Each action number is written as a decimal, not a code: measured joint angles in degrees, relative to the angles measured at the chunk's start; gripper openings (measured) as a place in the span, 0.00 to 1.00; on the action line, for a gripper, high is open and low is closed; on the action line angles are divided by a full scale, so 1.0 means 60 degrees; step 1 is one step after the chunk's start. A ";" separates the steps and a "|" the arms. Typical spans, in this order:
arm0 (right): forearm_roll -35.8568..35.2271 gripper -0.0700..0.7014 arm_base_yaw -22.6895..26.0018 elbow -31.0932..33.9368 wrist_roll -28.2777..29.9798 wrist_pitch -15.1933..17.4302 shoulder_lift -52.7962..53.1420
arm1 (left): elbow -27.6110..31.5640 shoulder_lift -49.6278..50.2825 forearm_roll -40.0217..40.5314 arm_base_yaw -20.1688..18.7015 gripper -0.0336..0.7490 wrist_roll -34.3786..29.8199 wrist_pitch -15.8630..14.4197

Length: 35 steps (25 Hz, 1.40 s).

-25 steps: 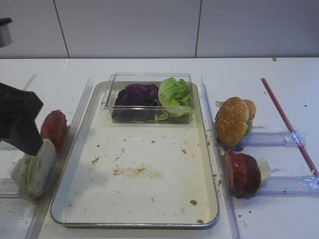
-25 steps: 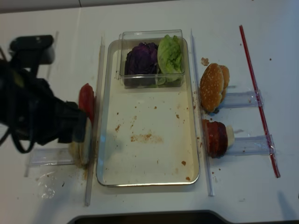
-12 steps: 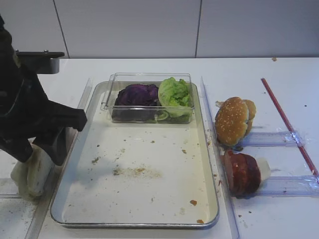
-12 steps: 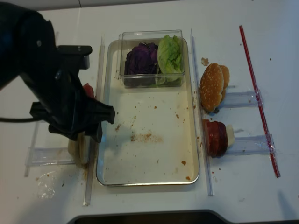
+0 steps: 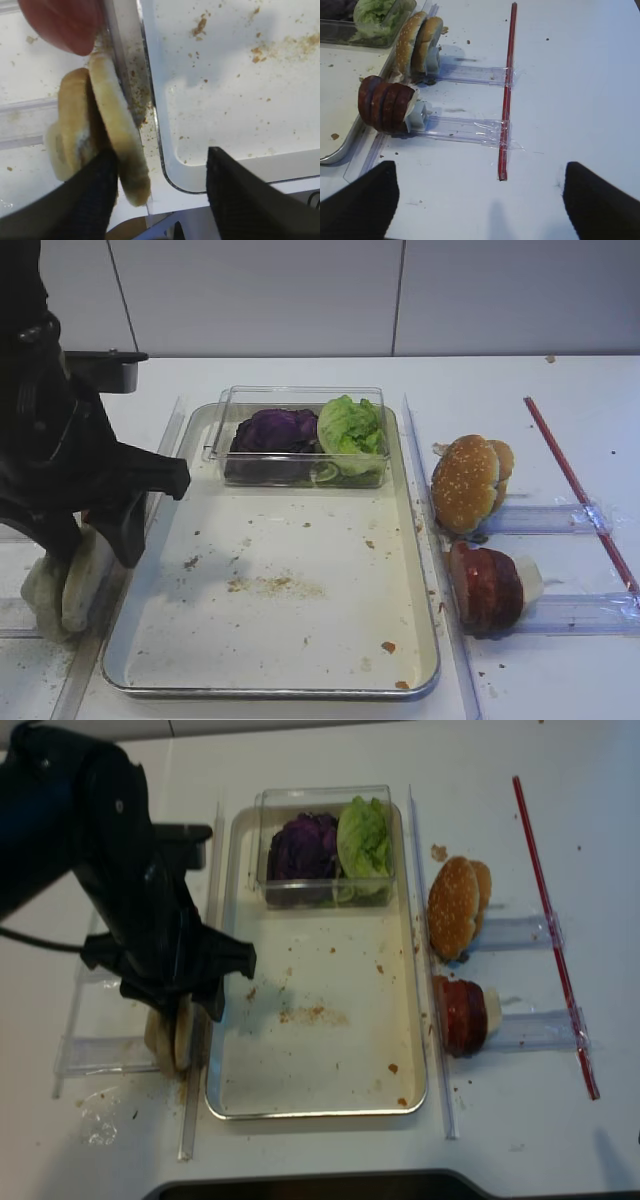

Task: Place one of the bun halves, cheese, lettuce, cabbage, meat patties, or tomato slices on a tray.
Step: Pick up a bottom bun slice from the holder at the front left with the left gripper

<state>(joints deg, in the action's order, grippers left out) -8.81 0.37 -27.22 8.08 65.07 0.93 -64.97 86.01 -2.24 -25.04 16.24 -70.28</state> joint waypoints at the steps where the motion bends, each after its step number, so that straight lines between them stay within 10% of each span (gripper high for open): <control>1: 0.0000 0.99 0.0000 0.0000 0.0000 0.0000 0.0000 | -0.0061 0.0021 0.0018 0.0000 0.52 0.0000 0.0000; 35: 0.0000 0.99 0.0000 0.0000 0.0000 0.0018 0.0000 | -0.0191 0.0877 0.0926 0.0000 0.11 0.0946 0.0057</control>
<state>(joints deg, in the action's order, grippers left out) -8.81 0.37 -27.22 8.08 65.18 0.93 -66.12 91.27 3.31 -25.04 21.91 -69.94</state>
